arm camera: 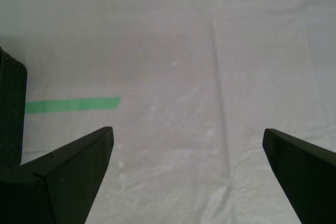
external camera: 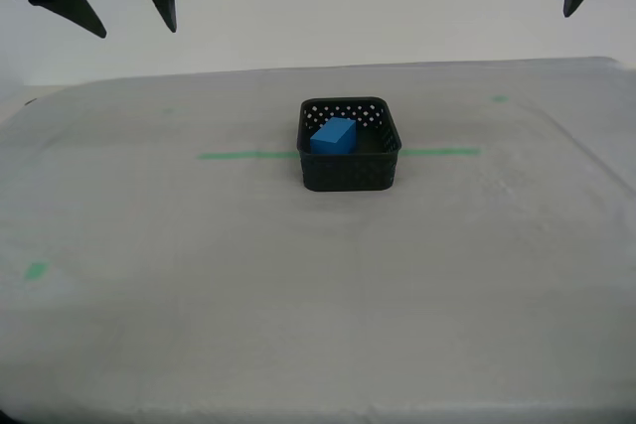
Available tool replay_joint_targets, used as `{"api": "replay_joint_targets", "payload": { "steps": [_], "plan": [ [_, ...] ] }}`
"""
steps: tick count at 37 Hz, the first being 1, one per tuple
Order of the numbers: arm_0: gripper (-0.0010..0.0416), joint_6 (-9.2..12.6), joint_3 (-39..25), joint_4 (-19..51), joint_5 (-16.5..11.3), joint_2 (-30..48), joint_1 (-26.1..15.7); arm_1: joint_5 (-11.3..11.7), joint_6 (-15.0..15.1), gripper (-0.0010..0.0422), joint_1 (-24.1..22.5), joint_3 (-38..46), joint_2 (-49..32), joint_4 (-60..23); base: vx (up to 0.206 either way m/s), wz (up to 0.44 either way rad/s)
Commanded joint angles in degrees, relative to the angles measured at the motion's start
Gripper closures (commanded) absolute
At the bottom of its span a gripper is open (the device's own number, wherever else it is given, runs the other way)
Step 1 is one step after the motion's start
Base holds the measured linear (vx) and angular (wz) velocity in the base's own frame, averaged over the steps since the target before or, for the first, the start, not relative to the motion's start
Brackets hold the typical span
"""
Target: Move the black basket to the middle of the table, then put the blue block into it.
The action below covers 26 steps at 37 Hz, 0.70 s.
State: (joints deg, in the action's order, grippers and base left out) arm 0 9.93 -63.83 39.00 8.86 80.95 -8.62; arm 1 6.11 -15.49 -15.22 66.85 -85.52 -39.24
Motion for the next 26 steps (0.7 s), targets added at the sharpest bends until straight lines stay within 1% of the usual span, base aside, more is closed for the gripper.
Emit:
{"api": "replay_joint_targets", "payload": {
  "steps": [1,26],
  "plan": [
    [0.0007,0.09,0.00,-0.02,0.20,-0.02,0.00,-0.11,0.09,0.0012,0.04,0.00,0.02,0.00,0.000,0.000],
    [0.0007,0.09,0.00,-0.02,0.20,-0.02,0.00,-0.11,0.09,0.0012,0.02,0.00,0.02,0.00,0.000,0.000]
  ]
}}
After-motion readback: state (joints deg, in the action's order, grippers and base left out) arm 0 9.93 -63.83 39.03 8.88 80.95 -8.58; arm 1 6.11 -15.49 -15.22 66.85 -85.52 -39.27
